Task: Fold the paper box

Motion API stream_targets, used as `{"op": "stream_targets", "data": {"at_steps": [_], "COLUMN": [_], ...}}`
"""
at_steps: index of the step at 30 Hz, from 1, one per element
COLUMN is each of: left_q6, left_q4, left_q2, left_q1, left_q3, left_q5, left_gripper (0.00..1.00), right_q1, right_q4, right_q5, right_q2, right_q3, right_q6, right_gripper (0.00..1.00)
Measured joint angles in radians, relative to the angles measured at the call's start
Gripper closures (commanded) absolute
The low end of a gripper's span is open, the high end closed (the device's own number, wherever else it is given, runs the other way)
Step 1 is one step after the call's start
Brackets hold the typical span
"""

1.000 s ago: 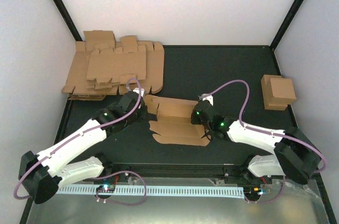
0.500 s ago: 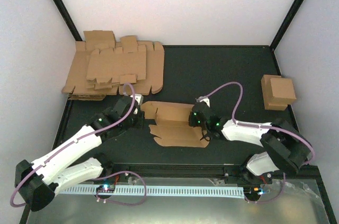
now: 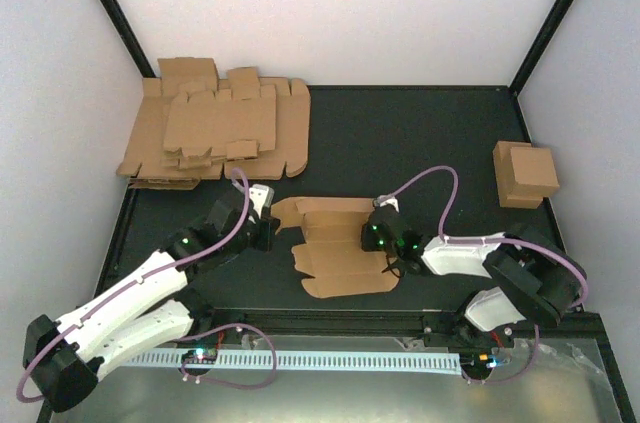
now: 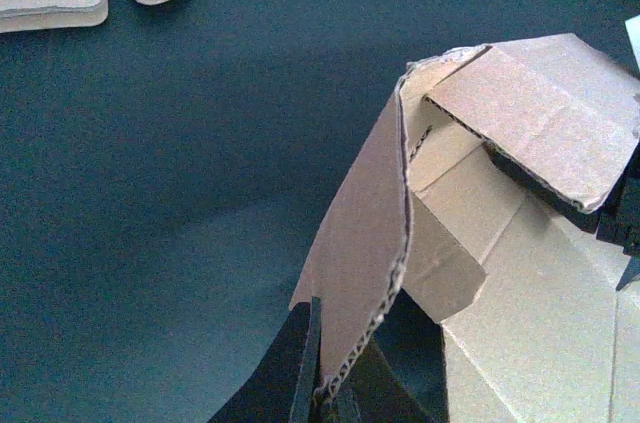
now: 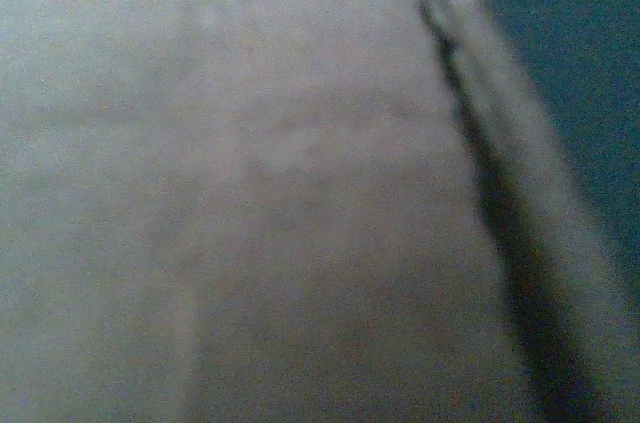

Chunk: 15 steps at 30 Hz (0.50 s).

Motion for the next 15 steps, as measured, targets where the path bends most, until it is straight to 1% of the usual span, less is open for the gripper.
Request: {"op": "stream_targets", "data": {"at_steps": [2, 3, 5, 8, 10, 11, 12, 14, 15], "left_q6": [0.005, 0.006, 0.008, 0.010, 0.010, 0.011, 0.011, 0.012, 0.013], "left_q4": [0.007, 0.008, 0.012, 0.014, 0.014, 0.014, 0.014, 0.014, 0.014], "left_q2": [0.000, 0.000, 0.000, 0.000, 0.000, 0.000, 0.000, 0.000, 0.001], "left_q1": [0.000, 0.000, 0.000, 0.000, 0.000, 0.000, 0.000, 0.000, 0.000], "left_q3": [-0.007, -0.008, -0.008, -0.008, -0.008, -0.008, -0.008, -0.008, -0.008], "left_q5": [0.008, 0.014, 0.023, 0.026, 0.026, 0.026, 0.026, 0.026, 0.025], "left_gripper": [0.99, 0.98, 0.98, 0.99, 0.98, 0.98, 0.98, 0.99, 0.98], "right_q1": [0.000, 0.000, 0.000, 0.000, 0.000, 0.000, 0.000, 0.000, 0.000], "right_q4": [0.029, 0.040, 0.064, 0.097, 0.120, 0.133, 0.153, 0.183, 0.193], "right_q5": [-0.011, -0.016, -0.019, -0.020, -0.021, -0.023, -0.029, -0.038, -0.041], "right_q2": [0.000, 0.000, 0.000, -0.003, -0.022, -0.035, -0.056, -0.095, -0.114], "right_q3": [-0.021, -0.030, -0.045, -0.061, -0.081, -0.093, -0.112, -0.143, -0.155], "right_q6": [-0.002, -0.002, -0.002, -0.002, -0.005, -0.007, -0.019, -0.024, -0.025], "right_gripper": [0.80, 0.78, 0.71, 0.64, 0.54, 0.47, 0.38, 0.28, 0.25]}}
